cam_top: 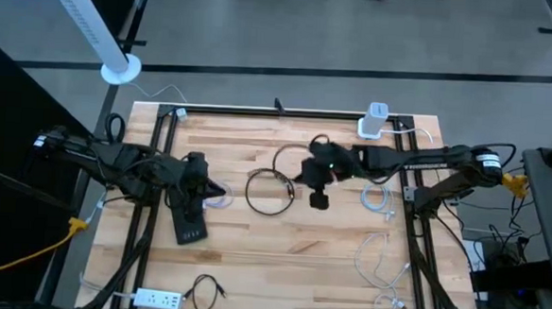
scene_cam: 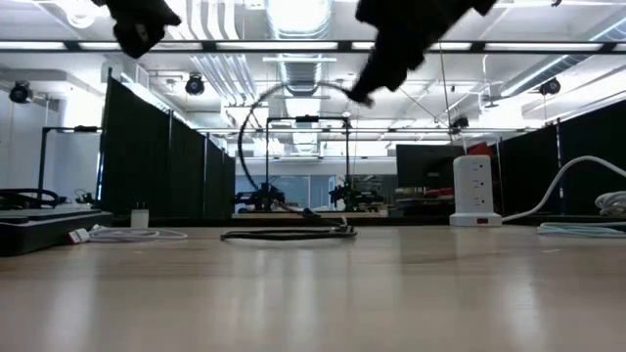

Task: Insert USB
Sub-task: Insert the top black charger cable into the black outlet extension

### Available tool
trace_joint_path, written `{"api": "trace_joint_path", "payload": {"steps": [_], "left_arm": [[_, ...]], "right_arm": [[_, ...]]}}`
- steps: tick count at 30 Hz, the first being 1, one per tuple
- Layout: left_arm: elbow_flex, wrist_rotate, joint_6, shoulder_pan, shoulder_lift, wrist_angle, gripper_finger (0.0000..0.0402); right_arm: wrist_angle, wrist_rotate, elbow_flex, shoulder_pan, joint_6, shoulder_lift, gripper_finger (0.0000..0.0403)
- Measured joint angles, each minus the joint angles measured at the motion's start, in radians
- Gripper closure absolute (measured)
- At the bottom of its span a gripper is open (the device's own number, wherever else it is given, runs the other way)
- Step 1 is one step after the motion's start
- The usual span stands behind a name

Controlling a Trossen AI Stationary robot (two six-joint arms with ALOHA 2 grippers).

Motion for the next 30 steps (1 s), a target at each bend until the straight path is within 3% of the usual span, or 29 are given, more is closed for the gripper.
{"api": "trace_joint_path", "payload": {"steps": [9, 16, 22, 30], "left_arm": [[-0.05, -0.011, 0.291, 0.004, -0.009, 0.319, 0.0402], [-0.184, -0.012, 0.303, 0.076, 0.005, 0.698, 0.0395], [-0.275, -0.01, 0.288, 0.149, 0.093, 1.095, 0.0331], [-0.184, 0.077, 0.311, 0.177, 0.281, 1.2, 0.0217]], "right_arm": [[0.001, -0.006, 0.18, -0.017, 0.196, 0.003, 0.0389], [0.016, -0.006, 0.25, -0.017, 0.181, 0.003, 0.0389], [0.117, -0.051, 0.255, -0.011, 0.206, 0.009, 0.0389], [0.183, -0.07, 0.255, -0.003, 0.216, 0.013, 0.0389]]}}
